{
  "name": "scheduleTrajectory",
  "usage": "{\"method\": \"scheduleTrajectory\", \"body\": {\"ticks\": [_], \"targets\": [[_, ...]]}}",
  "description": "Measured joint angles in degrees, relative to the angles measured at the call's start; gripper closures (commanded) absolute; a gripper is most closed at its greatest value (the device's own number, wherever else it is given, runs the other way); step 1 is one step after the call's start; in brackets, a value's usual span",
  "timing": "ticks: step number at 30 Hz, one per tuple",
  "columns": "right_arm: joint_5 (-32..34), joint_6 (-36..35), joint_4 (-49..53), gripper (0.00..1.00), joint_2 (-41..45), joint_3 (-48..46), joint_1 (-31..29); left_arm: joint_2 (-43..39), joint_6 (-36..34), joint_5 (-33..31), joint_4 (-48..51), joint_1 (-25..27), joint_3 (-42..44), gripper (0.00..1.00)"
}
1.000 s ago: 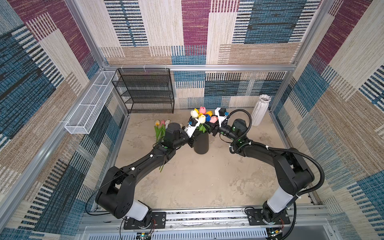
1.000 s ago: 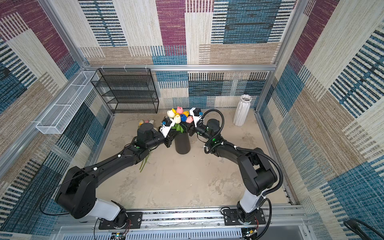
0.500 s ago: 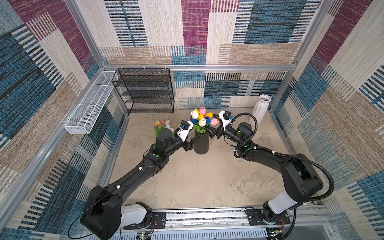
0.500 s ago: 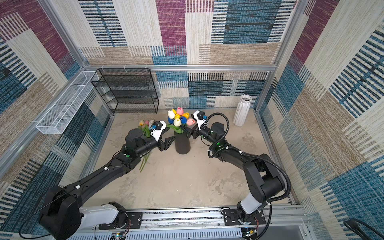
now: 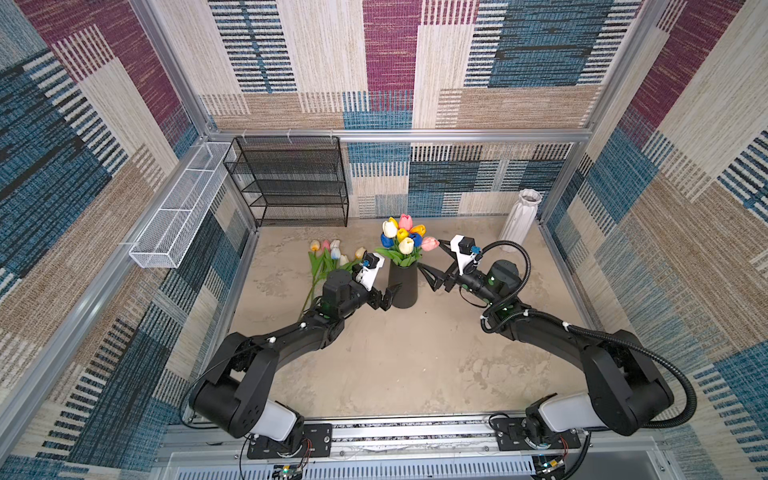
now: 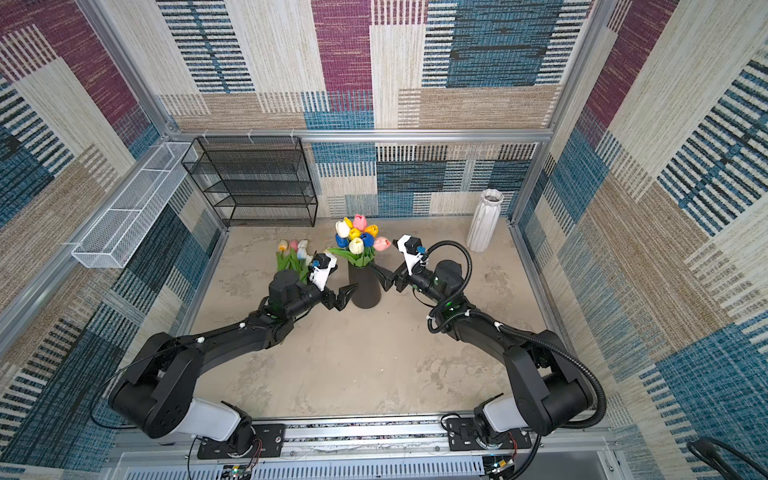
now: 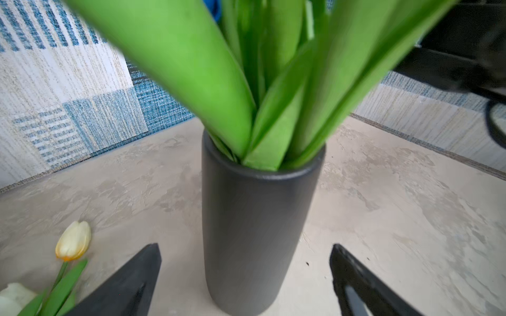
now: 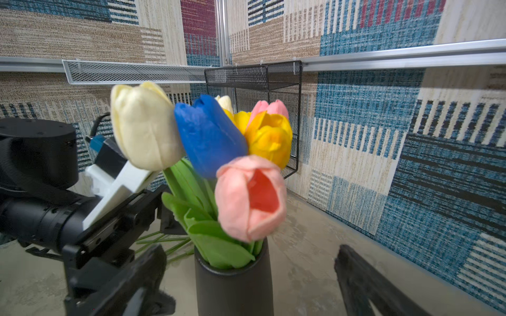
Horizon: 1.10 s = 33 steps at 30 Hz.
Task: Arrange the flowers into the vase
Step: 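Draw the left gripper back from the vase while the right gripper opens and withdraws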
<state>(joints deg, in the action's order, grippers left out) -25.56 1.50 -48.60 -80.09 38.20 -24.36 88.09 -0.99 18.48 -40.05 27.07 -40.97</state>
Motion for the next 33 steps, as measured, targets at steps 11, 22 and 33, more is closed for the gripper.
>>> {"method": "scheduleTrajectory", "body": {"ticks": [11, 22, 33], "targets": [[2.67, 2.99, -5.20, 0.00, 8.66, -11.30, 0.00, 13.07, 0.96, 2.36, -5.81, 0.07, -9.64, 0.01], [3.65, 2.78, -9.27, 0.00, 6.51, -13.88, 0.00, 14.60, 0.96, 4.44, -7.58, 1.14, -10.64, 0.01], [2.93, 3.65, -14.49, 0.00, 3.98, -16.20, -0.04, 16.79, 0.61, 5.86, -7.69, 2.10, -13.25, 0.03]]}}
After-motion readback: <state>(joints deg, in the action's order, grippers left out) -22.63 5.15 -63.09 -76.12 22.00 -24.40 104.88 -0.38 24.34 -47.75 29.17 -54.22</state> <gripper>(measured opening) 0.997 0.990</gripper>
